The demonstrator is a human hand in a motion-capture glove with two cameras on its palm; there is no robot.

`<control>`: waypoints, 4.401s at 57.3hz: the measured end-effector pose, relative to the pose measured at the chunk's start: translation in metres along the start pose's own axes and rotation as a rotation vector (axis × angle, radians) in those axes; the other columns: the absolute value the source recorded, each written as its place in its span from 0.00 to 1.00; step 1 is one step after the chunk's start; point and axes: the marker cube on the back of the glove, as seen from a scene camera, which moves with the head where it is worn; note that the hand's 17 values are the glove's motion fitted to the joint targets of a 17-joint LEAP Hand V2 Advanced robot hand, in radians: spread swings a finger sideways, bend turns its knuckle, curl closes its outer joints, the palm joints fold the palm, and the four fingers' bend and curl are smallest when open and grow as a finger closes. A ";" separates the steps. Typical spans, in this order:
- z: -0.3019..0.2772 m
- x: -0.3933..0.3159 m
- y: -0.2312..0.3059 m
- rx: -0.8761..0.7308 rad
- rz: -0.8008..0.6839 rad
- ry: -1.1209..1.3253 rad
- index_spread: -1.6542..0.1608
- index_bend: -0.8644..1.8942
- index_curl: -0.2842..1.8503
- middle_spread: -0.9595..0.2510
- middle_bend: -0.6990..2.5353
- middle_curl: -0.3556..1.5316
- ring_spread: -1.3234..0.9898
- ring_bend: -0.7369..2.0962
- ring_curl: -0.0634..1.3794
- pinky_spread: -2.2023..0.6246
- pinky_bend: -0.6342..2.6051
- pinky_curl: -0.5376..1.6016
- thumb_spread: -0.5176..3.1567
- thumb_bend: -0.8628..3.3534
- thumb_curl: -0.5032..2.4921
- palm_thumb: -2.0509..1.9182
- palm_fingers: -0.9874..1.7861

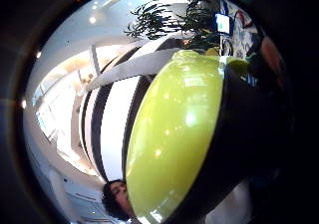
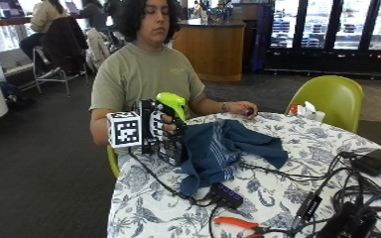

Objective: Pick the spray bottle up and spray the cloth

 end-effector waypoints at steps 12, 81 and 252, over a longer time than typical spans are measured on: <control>0.005 0.001 -0.019 0.011 -0.006 0.031 0.78 0.33 0.24 0.71 0.33 0.41 0.51 0.48 0.34 0.77 0.27 0.41 0.39 0.20 0.33 0.75 0.73; 0.016 -0.194 -0.046 -0.634 0.140 0.831 0.76 0.47 0.41 0.63 0.43 0.50 0.49 0.50 0.39 0.68 0.32 0.45 0.23 0.20 0.43 0.76 0.85; 0.325 -0.051 -0.006 -0.814 -0.506 0.518 0.73 0.37 0.34 0.76 0.31 0.41 0.53 0.37 0.29 0.84 0.25 0.40 0.40 0.19 0.36 0.66 0.54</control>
